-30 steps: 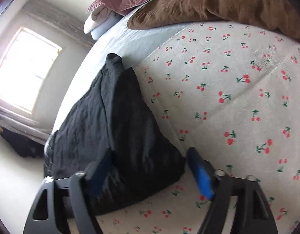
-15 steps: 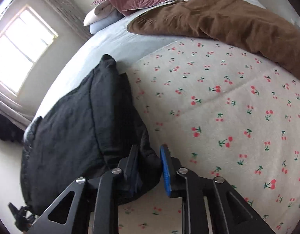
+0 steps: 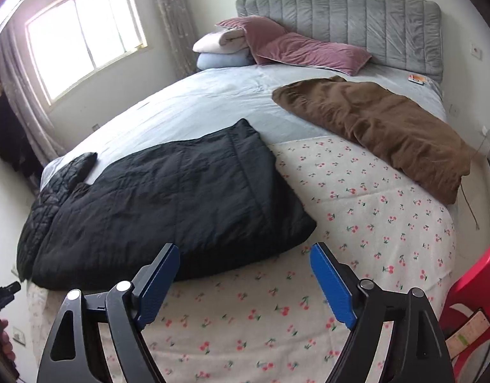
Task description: Fold large clothes
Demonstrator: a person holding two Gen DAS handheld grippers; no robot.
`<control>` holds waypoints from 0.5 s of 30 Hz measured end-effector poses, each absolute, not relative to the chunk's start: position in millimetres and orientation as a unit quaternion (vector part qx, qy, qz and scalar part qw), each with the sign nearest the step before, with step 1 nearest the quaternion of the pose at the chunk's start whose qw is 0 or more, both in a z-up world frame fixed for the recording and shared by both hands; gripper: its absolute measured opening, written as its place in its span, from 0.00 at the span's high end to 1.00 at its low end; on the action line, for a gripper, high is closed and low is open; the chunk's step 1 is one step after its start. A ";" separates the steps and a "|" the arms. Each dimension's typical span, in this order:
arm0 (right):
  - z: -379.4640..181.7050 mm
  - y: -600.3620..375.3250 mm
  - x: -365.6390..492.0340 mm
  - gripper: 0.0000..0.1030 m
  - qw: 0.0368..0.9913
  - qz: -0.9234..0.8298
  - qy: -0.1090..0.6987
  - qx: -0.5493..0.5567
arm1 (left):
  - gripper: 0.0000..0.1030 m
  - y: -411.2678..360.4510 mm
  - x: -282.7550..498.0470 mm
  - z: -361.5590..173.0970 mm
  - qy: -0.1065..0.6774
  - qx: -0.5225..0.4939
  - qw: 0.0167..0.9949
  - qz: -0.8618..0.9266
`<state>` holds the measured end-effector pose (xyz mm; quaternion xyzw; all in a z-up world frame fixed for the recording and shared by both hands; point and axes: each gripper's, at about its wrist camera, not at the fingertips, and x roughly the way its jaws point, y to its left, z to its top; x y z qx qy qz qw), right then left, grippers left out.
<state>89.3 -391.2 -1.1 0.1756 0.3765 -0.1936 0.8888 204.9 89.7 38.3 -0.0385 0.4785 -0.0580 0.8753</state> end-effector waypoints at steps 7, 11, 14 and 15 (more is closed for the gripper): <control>-26.0 -317.4 71.3 0.08 0.881 -0.177 0.410 0.154 | 0.01 46.1 146.8 26.0 0.463 0.012 0.885 -0.042; -46.6 -284.4 72.0 0.08 0.877 -0.175 0.430 0.125 | 0.01 18.2 121.6 -11.4 0.469 0.052 0.881 -0.040; -57.5 -263.5 73.8 0.08 0.875 -0.184 0.442 0.080 | 0.01 11.2 115.1 -28.6 0.492 0.061 0.867 -0.057; -60.5 -258.7 73.9 0.08 0.874 -0.186 0.444 0.070 | 0.01 9.7 113.6 -30.7 0.494 0.064 0.865 -0.059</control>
